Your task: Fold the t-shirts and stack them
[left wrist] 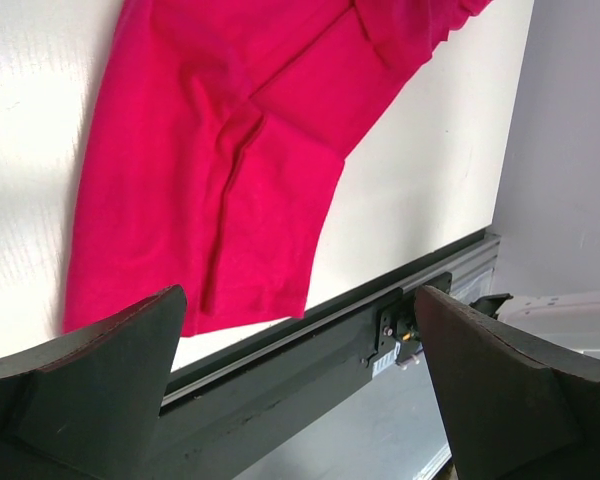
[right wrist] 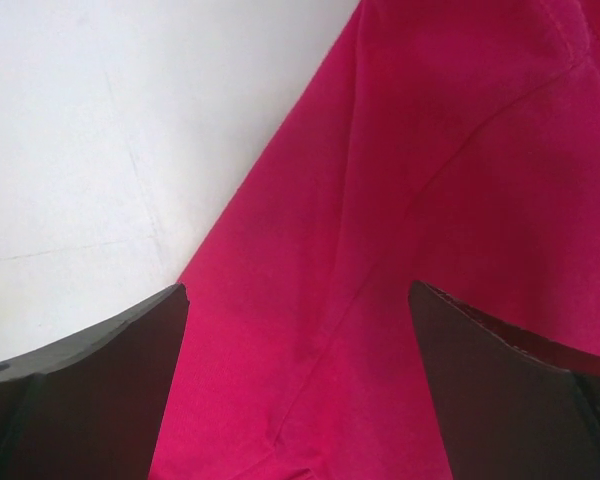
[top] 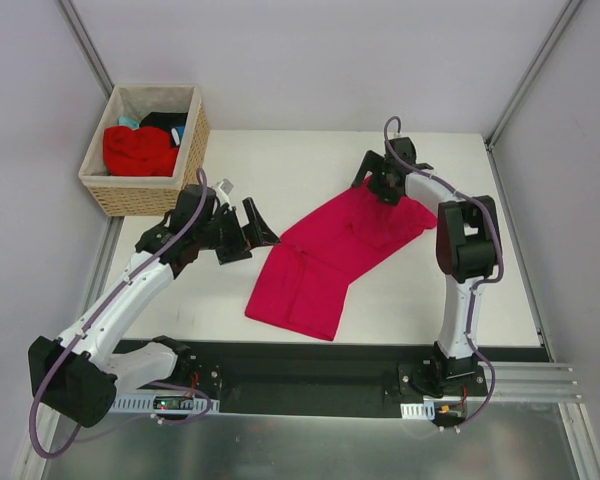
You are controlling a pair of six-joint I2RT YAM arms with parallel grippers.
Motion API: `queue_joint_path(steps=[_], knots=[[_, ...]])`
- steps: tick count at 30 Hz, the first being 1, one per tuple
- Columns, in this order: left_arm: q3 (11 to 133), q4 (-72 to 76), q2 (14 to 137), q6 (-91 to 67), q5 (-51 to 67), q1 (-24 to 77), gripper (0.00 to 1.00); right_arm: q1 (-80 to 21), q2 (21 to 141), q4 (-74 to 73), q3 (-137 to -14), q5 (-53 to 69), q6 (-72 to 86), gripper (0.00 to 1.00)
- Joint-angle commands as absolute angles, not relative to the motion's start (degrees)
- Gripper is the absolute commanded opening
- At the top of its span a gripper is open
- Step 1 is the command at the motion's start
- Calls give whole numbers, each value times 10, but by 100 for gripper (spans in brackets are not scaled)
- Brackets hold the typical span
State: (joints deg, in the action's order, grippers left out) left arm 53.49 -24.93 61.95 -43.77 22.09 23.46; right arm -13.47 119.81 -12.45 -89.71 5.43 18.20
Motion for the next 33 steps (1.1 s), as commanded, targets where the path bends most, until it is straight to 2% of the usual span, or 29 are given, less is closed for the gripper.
queue_joint_path(steps=[1,12,22,27,33], knots=[[534,-256,620,-420,241,219,99,-132,1229,-113,-918,62,195,97],[535,-253,646,-409,255,177,99,-132,1349,-126,-1044,134,242,97],[542,-245,678,-389,278,134,99,-146,1518,-154,-1309,226,294,97],[539,-243,680,-385,286,118,99,-158,1577,-101,-1391,250,345,97],[529,-244,673,-381,294,104,99,-177,1611,-9,-1430,265,398,96]])
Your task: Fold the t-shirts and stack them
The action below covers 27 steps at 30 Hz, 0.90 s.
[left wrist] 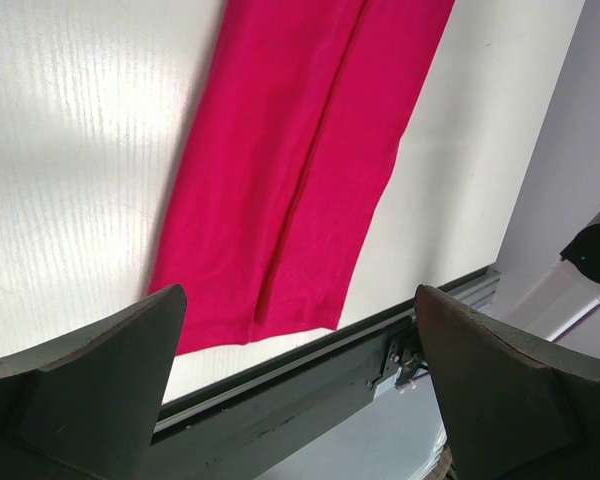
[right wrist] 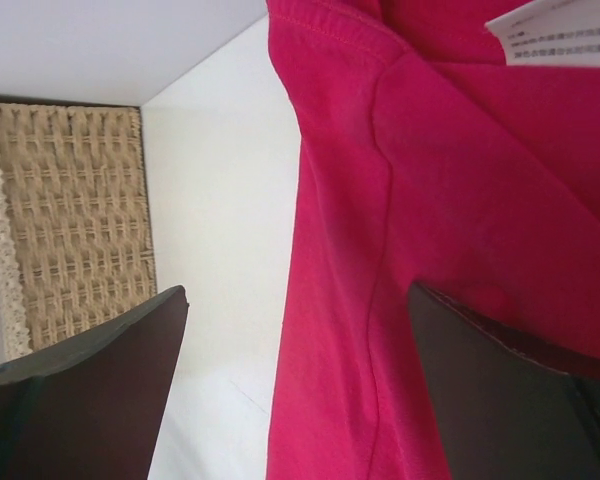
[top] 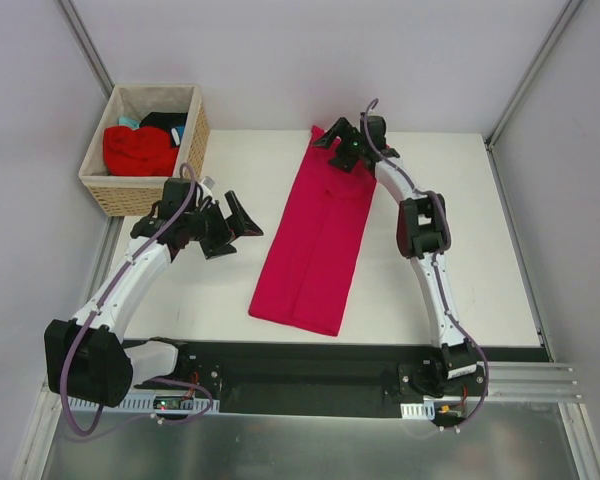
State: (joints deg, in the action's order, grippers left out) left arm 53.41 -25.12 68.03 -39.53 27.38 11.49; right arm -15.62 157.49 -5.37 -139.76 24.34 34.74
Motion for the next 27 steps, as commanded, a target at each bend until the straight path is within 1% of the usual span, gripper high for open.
queue_joint_path(steps=[1,9,11,12,13,14,15,16,17,19,20,21,23,24,26,27], knots=[[528,-243,670,-382,296,103,99,-183,1623,-4,-1452,261,402,97],[521,-237,645,-382,300,100,99,-192,1627,87,-1463,248,433,97],[522,-226,641,-380,301,100,99,-188,1577,101,-1427,258,418,97],[525,-222,639,-376,301,100,99,-185,1542,110,-1402,261,393,97],[526,-218,637,-376,304,100,99,-183,1508,119,-1343,262,369,97],[526,-213,633,-374,308,100,99,-178,1425,115,-1316,256,345,97],[526,-204,631,-378,313,100,99,-177,1383,107,-1285,247,319,97],[525,-200,628,-379,316,100,99,-174,1343,79,-1263,238,262,97],[522,-194,623,-381,321,100,99,-170,1259,62,-1222,226,238,97],[508,-180,616,-393,334,101,99,-165,1177,14,-1179,214,200,97],[500,-175,607,-395,333,101,99,-163,1141,11,-1119,221,195,97],[491,-169,601,-401,322,101,99,-163,1069,4,-1092,218,193,97],[467,-169,588,-399,313,101,99,-170,1012,-38,-1010,215,188,97],[461,-169,584,-401,309,101,99,-174,961,-76,-980,209,188,96],[442,-169,572,-405,299,101,99,-191,916,-98,-920,200,197,97],[437,-169,567,-410,292,101,99,-200,879,-122,-848,195,200,97]])
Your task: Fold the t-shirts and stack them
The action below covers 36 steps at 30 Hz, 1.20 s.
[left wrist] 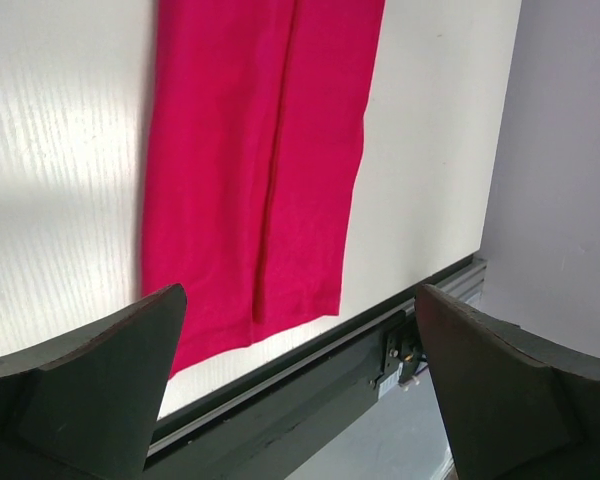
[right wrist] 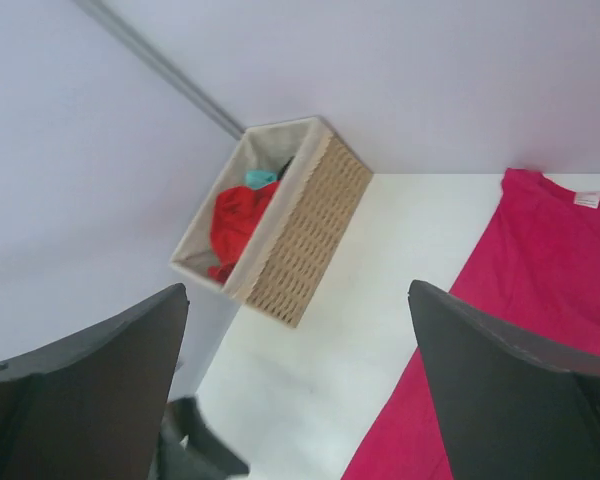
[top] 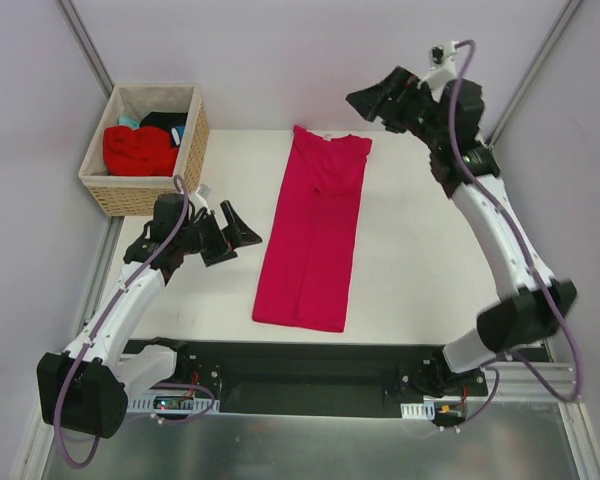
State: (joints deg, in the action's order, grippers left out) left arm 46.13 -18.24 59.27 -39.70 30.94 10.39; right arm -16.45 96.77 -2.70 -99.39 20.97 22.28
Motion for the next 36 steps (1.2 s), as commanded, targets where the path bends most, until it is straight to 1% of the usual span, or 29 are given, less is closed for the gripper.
queue_joint_path(steps=[1,3,4,6,11,17,26,36], knots=[[426,-170,562,-413,280,101,99,-211,856,-128,-814,189,200,97],[418,-170,548,-424,272,100,99,-252,819,-140,-710,146,194,96],[411,-169,543,-425,270,100,99,-266,786,-145,-681,134,190,96],[403,-172,536,-428,262,100,99,-301,760,-167,-618,85,174,97],[388,-176,517,-432,256,100,99,-326,695,-174,-520,60,164,96],[369,-182,495,-433,248,100,99,-361,684,-164,-439,49,172,96],[353,-190,497,-433,239,100,99,-460,693,-165,-425,11,213,96],[329,-190,501,-437,207,98,99,-524,777,-115,-421,5,241,96]])
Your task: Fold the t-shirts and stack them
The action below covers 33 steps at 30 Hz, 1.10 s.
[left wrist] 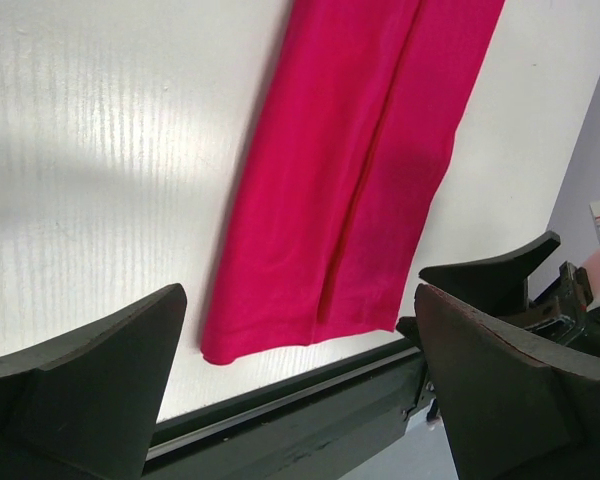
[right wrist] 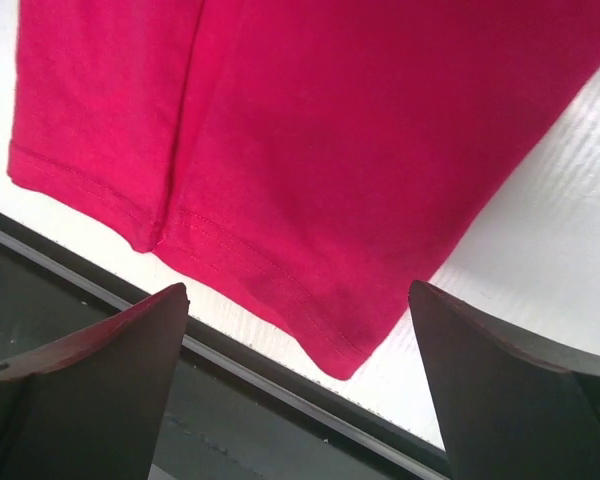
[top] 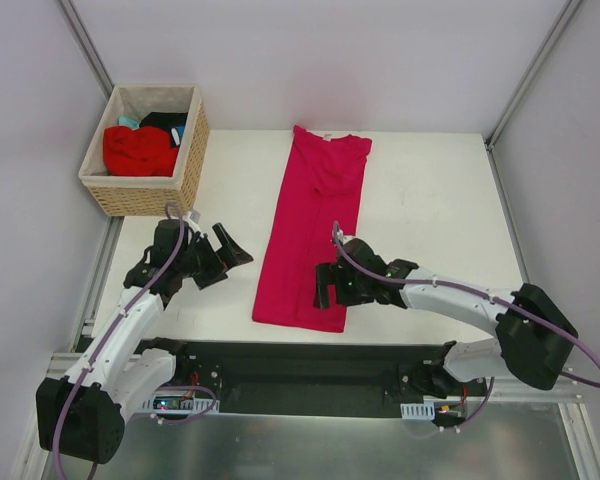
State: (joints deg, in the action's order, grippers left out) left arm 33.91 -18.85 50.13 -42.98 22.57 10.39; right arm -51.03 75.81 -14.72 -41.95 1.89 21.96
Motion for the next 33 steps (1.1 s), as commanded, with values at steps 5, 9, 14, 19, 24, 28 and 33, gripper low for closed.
queue_joint_path(steps=[5,9,14,19,24,28,33], knots=[[323,-191,496,-433,205,97,99,-532,815,-101,-438,7,240,96],[324,-190,497,-432,208,95,99,-533,825,-99,-453,14,238,96],[324,-191,497,-430,207,92,99,-536,827,-106,-464,15,236,96],[326,-190,506,-430,206,91,99,-537,824,-125,-445,-14,243,96],[330,-191,507,-428,202,90,99,-538,808,-136,-404,-37,258,96],[330,-190,512,-428,197,89,99,-538,805,-135,-365,-43,269,96],[328,-191,516,-427,195,88,99,-539,808,-124,-329,-48,293,96]])
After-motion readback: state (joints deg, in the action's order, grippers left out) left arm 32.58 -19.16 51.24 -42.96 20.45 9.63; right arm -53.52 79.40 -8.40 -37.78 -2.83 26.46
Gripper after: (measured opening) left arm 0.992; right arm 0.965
